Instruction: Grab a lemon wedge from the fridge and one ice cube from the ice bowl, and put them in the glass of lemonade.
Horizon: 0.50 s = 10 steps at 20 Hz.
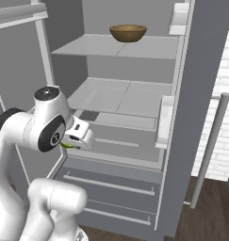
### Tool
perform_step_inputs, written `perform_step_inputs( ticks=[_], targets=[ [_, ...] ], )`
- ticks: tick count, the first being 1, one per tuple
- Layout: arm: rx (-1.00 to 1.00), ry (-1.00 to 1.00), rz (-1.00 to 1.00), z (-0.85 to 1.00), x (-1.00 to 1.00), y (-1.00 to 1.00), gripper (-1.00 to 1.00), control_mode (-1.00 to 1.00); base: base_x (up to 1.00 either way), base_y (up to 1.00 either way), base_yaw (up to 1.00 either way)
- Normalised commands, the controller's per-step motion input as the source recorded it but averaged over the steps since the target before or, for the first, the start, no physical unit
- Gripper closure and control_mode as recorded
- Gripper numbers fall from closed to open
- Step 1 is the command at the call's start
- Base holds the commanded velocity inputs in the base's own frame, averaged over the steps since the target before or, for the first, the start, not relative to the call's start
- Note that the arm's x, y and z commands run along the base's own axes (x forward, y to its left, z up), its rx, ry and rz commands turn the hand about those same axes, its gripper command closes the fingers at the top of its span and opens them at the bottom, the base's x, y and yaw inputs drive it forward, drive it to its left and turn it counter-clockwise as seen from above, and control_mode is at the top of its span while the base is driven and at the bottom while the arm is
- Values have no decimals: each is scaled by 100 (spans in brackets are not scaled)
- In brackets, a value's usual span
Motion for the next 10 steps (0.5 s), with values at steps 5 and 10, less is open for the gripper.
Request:
perform_step_inputs(
  ticks=[5, 10],
  targets=[
    [0, 0, 7, 19, -55, 4, 100, -100, 0, 0, 0],
    [0, -5, 0, 0, -17, 4, 100, -100, 0, 0, 0]
  ],
)
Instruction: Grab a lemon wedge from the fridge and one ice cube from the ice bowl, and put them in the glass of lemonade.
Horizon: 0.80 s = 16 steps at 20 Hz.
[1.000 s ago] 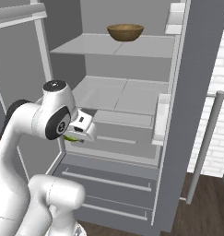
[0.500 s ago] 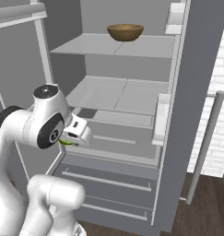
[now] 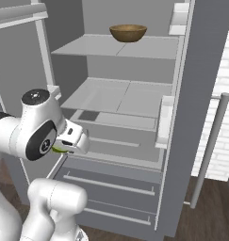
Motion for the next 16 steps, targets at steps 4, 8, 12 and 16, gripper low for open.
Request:
perform_step_inputs(
  ticks=[4, 8, 12, 16],
  targets=[
    [0, -6, 0, 10, -15, 13, 100, -100, 0, 0, 0],
    [0, -6, 0, 13, -15, 12, 100, -100, 0, 0, 0],
    [0, -2, 0, 8, -1, 0, 100, -100, 0, 0, 0],
    [0, 0, 1, 6, 0, 0, 100, -100, 0, 0, 0]
  ],
)
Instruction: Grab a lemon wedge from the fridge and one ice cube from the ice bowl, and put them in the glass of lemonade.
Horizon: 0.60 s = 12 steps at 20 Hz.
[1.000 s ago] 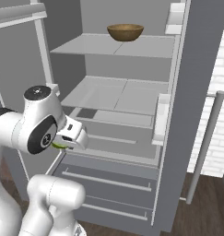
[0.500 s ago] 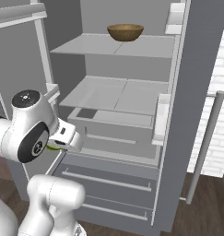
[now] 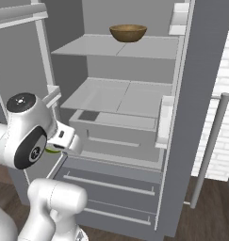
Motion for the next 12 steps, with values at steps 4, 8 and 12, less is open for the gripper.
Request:
perform_step_inputs(
  ticks=[4, 8, 12],
  targets=[
    [0, -1, 4, 3, 0, 0, 100, -100, 0, 0, 0],
    [1, -5, 22, 14, -28, 1, 100, -100, 0, 0, 0],
    [0, -4, 34, 10, -38, 0, 100, -100, 0, 0, 0]
  ],
)
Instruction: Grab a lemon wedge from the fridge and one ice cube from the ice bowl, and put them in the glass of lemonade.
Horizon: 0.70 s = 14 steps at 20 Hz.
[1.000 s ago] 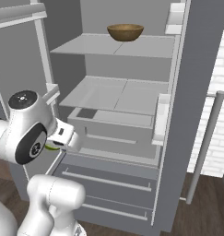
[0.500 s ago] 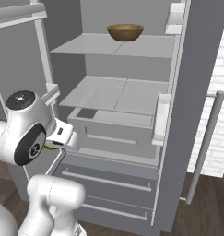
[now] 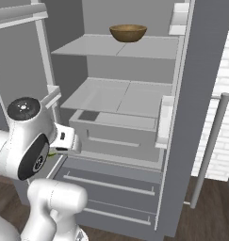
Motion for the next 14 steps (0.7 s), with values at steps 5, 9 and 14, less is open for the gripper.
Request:
perform_step_inputs(
  ticks=[5, 9, 14],
  targets=[
    [0, -5, 21, 6, -4, 22, 100, -100, 0, 0, 0],
    [0, -1, -24, 0, 48, 27, 100, -100, 0, 0, 0],
    [0, 0, -29, 0, 21, 24, 100, -100, 0, 0, 0]
  ],
)
